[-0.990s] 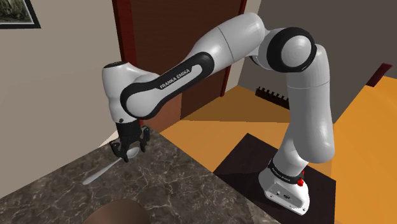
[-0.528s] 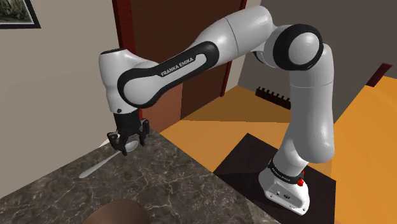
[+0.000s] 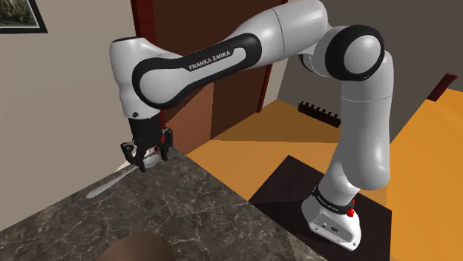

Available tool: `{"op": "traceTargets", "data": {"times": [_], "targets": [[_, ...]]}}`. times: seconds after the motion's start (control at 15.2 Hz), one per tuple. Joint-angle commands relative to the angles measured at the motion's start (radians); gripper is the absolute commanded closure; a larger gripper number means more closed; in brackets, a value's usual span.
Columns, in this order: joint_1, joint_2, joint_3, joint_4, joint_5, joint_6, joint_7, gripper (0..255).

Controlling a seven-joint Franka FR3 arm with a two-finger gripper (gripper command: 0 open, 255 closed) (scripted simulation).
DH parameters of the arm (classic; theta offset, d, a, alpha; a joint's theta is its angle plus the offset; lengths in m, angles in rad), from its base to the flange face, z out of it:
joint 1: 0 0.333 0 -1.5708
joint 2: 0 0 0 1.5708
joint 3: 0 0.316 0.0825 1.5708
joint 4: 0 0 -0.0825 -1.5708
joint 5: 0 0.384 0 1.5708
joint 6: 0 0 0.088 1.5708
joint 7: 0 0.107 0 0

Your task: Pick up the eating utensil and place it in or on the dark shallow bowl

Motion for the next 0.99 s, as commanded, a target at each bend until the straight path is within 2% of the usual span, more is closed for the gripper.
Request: {"op": "traceTargets", "data": {"times": [0.0,0.13,0.26,0.92], "targets": [[-0.002,-0.011,0.002,0.014,0.005,-0.025,-0.001,255],[-0.002,-0.015,0.003,0.024,0.006,-0.038,-0.001,255],[0.014,-0.048,0.019,-0.024,0.019,-0.019,0.030,255],[0.115,-0.163,0.103,-0.179,0.071,0.052,0.205,255]]}}
